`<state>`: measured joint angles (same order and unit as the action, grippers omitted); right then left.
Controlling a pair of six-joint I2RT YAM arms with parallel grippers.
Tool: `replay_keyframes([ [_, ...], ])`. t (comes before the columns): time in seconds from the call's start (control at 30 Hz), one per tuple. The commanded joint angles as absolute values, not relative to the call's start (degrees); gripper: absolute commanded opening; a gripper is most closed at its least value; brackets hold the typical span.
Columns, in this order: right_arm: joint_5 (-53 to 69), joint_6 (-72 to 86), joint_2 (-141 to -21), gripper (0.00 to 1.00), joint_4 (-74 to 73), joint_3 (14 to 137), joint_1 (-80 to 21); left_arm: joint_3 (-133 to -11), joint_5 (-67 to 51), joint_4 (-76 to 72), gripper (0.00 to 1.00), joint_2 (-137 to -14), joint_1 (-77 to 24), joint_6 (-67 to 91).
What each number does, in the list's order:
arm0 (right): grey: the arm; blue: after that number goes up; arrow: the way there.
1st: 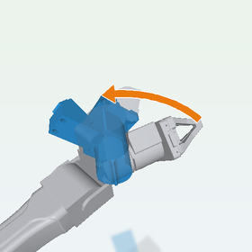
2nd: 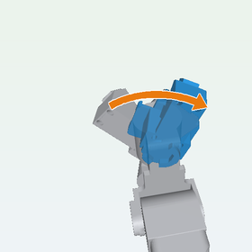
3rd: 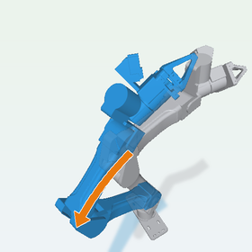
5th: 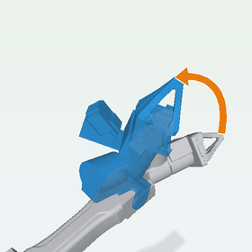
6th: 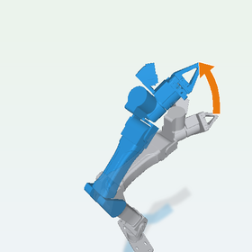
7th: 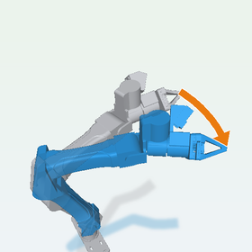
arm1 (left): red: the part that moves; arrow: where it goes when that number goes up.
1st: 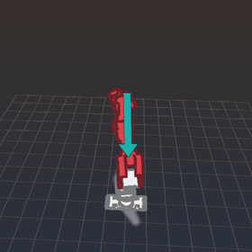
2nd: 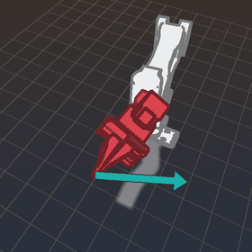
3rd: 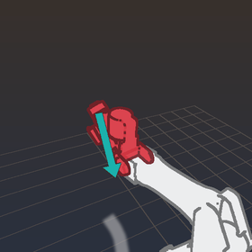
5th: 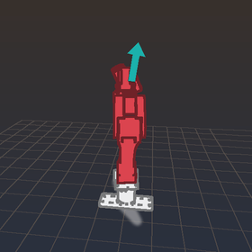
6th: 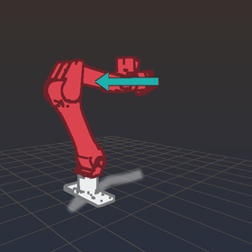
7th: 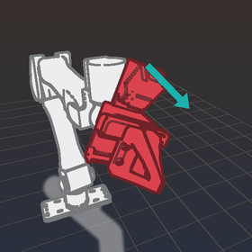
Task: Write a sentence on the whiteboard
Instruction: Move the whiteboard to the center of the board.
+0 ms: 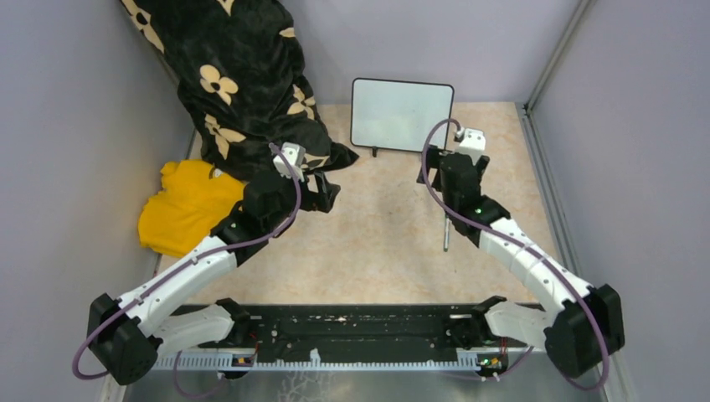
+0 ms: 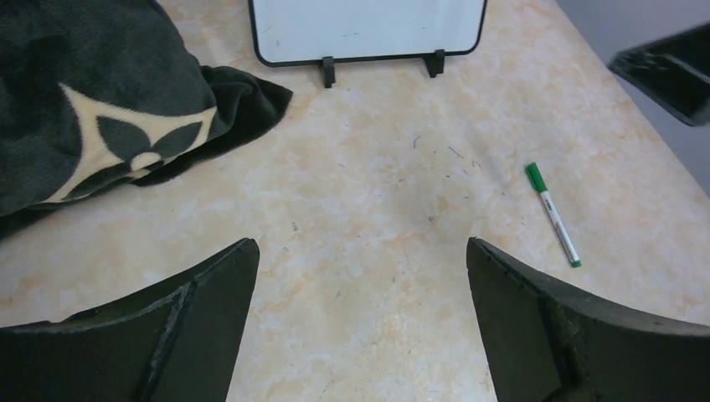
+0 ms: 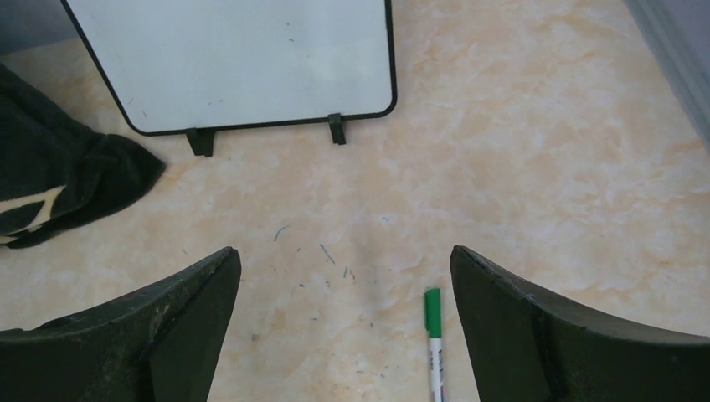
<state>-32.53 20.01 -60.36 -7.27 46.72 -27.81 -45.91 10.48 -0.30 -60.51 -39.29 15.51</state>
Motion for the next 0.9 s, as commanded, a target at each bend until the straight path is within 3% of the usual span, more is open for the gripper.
replay_keyframes([
  [0.0, -26.7, 23.2, -68.4, 0.92, -3.9, 52.3, -26.3, -44.2, 3.9, -5.1, 0.99, -58.6, -39.5, 13.0],
  [0.13, -28.6, 23.3, -76.9, 0.88, -0.5, 54.6, -25.2, -44.4, 4.2, -4.5, 0.99, -58.3, -39.5, 13.5],
  [0.5, -23.6, 23.6, -97.7, 0.54, 8.7, 61.7, -18.4, -44.6, 6.5, -3.4, 0.99, -57.8, -39.5, 14.7],
  [0.87, -21.9, 21.8, -110.9, 0.52, 6.9, 72.5, -17.0, -44.9, 6.6, -3.6, 0.99, -59.1, -39.5, 14.7],
])
